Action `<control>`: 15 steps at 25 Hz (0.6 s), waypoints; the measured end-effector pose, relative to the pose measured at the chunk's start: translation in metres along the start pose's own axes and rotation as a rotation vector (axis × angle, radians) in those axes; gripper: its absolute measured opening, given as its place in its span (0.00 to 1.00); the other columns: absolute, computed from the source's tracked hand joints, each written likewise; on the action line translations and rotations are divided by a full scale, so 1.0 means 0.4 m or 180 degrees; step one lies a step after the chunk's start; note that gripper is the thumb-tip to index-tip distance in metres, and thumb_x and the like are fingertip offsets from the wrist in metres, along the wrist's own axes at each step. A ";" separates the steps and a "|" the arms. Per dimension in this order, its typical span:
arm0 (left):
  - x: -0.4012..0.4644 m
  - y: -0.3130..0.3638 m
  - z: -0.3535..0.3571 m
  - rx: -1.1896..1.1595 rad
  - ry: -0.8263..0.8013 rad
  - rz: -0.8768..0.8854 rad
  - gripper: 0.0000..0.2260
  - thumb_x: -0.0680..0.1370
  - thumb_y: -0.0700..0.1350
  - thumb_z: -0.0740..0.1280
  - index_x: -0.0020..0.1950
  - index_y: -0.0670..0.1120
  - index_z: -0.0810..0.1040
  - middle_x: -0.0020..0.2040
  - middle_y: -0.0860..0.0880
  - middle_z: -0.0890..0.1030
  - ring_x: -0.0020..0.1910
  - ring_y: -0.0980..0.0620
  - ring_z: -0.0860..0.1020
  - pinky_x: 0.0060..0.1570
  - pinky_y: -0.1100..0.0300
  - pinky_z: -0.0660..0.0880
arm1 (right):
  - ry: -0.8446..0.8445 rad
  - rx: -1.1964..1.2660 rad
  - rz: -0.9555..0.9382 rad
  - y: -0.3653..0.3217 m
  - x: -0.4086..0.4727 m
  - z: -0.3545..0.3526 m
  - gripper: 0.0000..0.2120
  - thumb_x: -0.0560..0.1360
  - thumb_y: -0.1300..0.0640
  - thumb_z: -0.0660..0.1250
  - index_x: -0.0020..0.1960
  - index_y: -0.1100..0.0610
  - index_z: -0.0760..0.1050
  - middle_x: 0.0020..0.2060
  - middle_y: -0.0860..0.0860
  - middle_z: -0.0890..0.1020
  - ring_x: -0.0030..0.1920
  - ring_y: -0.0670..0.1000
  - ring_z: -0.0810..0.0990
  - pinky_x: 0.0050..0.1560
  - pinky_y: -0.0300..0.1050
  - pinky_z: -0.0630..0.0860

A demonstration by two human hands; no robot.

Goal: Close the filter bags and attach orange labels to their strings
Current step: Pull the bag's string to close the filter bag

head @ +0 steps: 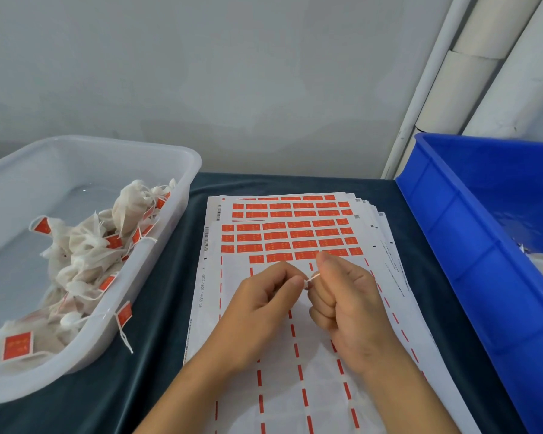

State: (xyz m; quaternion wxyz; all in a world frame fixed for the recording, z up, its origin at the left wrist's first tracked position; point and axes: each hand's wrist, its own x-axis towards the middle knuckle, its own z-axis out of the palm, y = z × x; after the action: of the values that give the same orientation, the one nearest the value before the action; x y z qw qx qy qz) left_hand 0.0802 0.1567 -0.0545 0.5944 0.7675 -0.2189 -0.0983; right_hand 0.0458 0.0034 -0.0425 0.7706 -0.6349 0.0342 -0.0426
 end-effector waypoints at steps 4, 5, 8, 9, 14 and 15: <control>0.000 0.005 0.003 0.0106 -0.0054 0.0120 0.10 0.86 0.54 0.60 0.50 0.59 0.80 0.43 0.56 0.81 0.42 0.58 0.78 0.46 0.68 0.75 | 0.0018 0.0440 0.0013 -0.010 -0.005 -0.001 0.23 0.80 0.44 0.64 0.28 0.50 0.71 0.23 0.48 0.65 0.23 0.45 0.62 0.25 0.38 0.64; -0.001 0.008 0.003 0.0085 -0.0064 0.0146 0.10 0.85 0.56 0.60 0.50 0.59 0.80 0.43 0.55 0.82 0.43 0.56 0.79 0.47 0.67 0.75 | 0.0028 0.0542 0.0021 -0.011 -0.006 0.000 0.24 0.81 0.44 0.64 0.28 0.50 0.71 0.23 0.48 0.65 0.23 0.45 0.62 0.25 0.38 0.64; -0.004 0.004 -0.002 0.0162 -0.0092 0.0193 0.12 0.83 0.60 0.59 0.54 0.59 0.81 0.49 0.57 0.83 0.50 0.54 0.81 0.51 0.66 0.76 | 0.0139 0.0839 0.0052 -0.020 -0.006 -0.011 0.23 0.80 0.46 0.65 0.28 0.52 0.68 0.23 0.47 0.63 0.23 0.45 0.60 0.24 0.37 0.63; -0.004 0.002 -0.001 0.0207 -0.0083 0.0163 0.12 0.84 0.59 0.59 0.53 0.60 0.82 0.51 0.60 0.84 0.53 0.56 0.81 0.53 0.69 0.74 | 0.0189 0.0831 0.0046 -0.023 -0.004 -0.020 0.23 0.79 0.46 0.65 0.29 0.56 0.68 0.23 0.48 0.63 0.23 0.45 0.60 0.24 0.37 0.63; 0.002 -0.001 -0.003 0.0213 0.0162 0.0106 0.09 0.84 0.52 0.64 0.47 0.59 0.82 0.47 0.60 0.84 0.50 0.58 0.81 0.51 0.73 0.74 | 0.0223 0.0387 0.0072 -0.013 0.005 -0.031 0.26 0.79 0.41 0.63 0.33 0.59 0.65 0.27 0.52 0.63 0.27 0.47 0.60 0.29 0.40 0.62; 0.003 0.000 -0.010 0.0111 0.0254 0.0137 0.09 0.83 0.50 0.65 0.46 0.58 0.82 0.46 0.59 0.84 0.49 0.57 0.81 0.50 0.72 0.75 | 0.0241 0.0331 0.0071 -0.010 0.006 -0.028 0.25 0.80 0.40 0.61 0.32 0.57 0.67 0.28 0.53 0.64 0.27 0.48 0.61 0.28 0.41 0.62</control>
State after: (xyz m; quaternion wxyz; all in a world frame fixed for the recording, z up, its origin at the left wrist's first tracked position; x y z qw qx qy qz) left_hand 0.0830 0.1596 -0.0535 0.5912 0.7762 -0.2131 -0.0509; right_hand 0.0470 -0.0084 -0.0407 0.8011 -0.5916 0.0681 -0.0597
